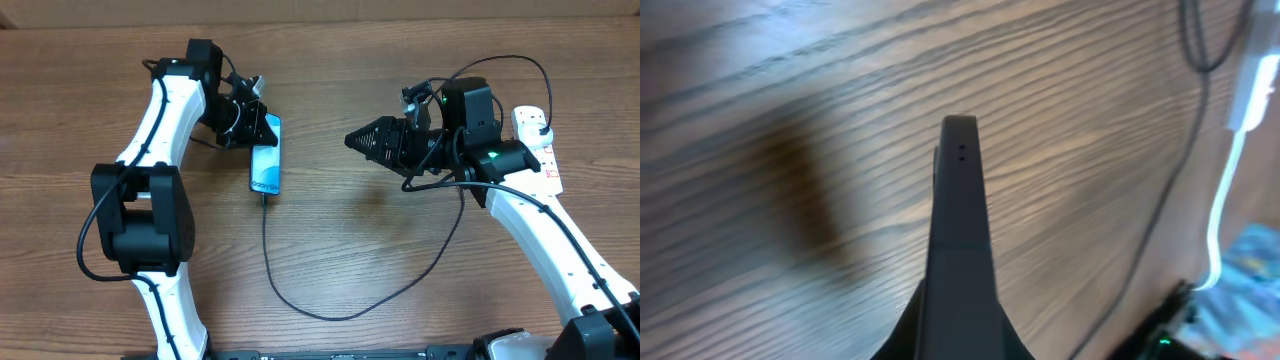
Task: Plug charger to phone and switch on socket
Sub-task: 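Lower the phone flat onto the table with the left gripper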
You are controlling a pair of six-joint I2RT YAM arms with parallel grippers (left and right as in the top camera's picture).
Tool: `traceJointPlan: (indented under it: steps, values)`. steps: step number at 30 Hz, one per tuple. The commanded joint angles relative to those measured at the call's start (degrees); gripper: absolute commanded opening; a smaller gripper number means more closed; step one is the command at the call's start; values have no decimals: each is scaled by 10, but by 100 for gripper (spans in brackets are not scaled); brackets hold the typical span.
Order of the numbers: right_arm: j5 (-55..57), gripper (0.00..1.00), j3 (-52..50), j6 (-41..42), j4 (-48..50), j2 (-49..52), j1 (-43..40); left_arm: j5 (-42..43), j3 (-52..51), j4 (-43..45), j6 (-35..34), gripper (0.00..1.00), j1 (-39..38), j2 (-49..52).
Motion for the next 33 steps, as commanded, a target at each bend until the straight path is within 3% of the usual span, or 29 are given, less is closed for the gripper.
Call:
traceJointPlan:
  steps: [1,7,20,33]
  values:
    - [6,70,3,-14,-3,-3,-2,-23,10,-3,31,4,24,-4]
    - [14,70,3,-14,-11,-3,-2,-21,-10,-5,13,4,54,-4]
    - [19,71,3,-16,-11,-3,-2,-7,-132,93,-14,4,72,-4]
    - [29,71,3,-15,-17,-3,-2,-10,-149,108,-17,4,71,-4]
